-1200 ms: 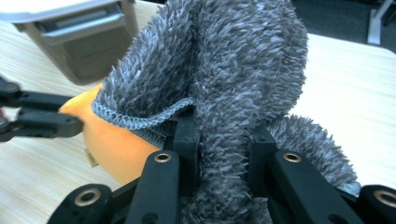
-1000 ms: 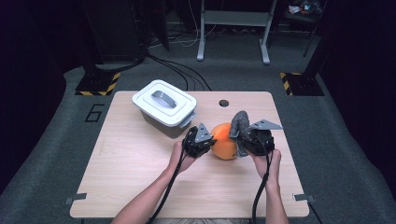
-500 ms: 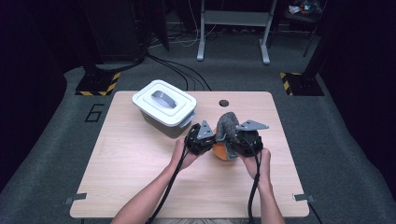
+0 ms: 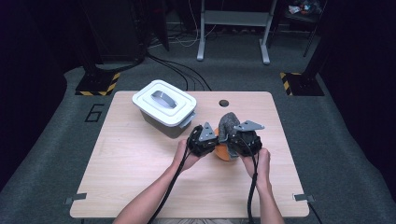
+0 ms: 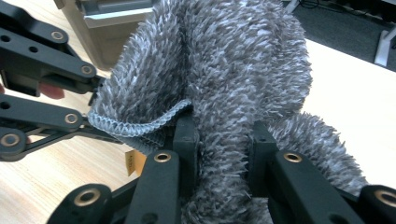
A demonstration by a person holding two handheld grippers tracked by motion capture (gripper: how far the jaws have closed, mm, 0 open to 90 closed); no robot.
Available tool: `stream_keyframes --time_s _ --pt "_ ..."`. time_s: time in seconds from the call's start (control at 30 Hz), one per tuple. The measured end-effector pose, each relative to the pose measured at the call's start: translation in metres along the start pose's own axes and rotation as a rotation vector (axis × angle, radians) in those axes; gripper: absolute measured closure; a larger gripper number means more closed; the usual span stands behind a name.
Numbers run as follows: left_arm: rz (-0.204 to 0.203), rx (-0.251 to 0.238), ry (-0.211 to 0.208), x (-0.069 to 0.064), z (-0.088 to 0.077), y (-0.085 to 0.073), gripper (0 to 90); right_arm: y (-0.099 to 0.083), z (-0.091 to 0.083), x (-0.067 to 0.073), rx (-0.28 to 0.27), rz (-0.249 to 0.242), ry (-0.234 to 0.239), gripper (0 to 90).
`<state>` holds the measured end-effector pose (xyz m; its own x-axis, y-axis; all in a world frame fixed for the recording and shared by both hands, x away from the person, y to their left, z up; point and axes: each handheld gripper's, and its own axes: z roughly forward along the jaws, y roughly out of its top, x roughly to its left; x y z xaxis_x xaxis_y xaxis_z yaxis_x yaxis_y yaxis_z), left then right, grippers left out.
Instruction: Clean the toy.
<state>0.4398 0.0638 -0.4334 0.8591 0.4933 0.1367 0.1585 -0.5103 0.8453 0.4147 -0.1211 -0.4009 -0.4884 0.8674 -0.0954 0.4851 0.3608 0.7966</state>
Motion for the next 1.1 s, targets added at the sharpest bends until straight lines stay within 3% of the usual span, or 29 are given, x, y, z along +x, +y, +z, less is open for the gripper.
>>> stream_keyframes --time_s 0.3,0.37,0.43,0.63,0.77,0.93,1.03,1.1 --pt "0.005 -0.005 -0.012 0.000 -0.002 -0.003 82.5 -0.001 0.001 -0.010 0.005 0.019 -0.027 71.4" --pt "0.009 -0.005 -0.011 0.001 -0.002 -0.003 82.5 -0.001 0.002 -0.017 0.009 0.045 -0.041 71.4" --pt "0.008 -0.007 -0.012 0.001 -0.002 -0.004 82.4 -0.001 0.002 -0.020 0.013 0.041 -0.047 71.5" --pt "0.005 -0.005 -0.013 0.001 -0.003 -0.004 82.4 -0.006 0.010 -0.043 0.058 0.093 -0.134 71.5" --pt "0.003 -0.008 -0.013 0.002 -0.003 -0.005 82.3 -0.010 0.009 -0.055 0.058 0.112 -0.130 71.4" --pt "0.006 -0.010 -0.008 0.002 -0.002 -0.005 82.3 -0.007 -0.007 -0.048 0.008 0.113 -0.096 71.3" --pt "0.001 -0.008 -0.011 0.003 -0.002 -0.005 82.2 0.000 -0.020 -0.027 -0.030 0.061 -0.034 71.0" --pt "0.000 -0.009 -0.010 0.003 -0.002 -0.005 82.2 0.001 -0.021 -0.023 -0.029 0.050 -0.019 70.9"
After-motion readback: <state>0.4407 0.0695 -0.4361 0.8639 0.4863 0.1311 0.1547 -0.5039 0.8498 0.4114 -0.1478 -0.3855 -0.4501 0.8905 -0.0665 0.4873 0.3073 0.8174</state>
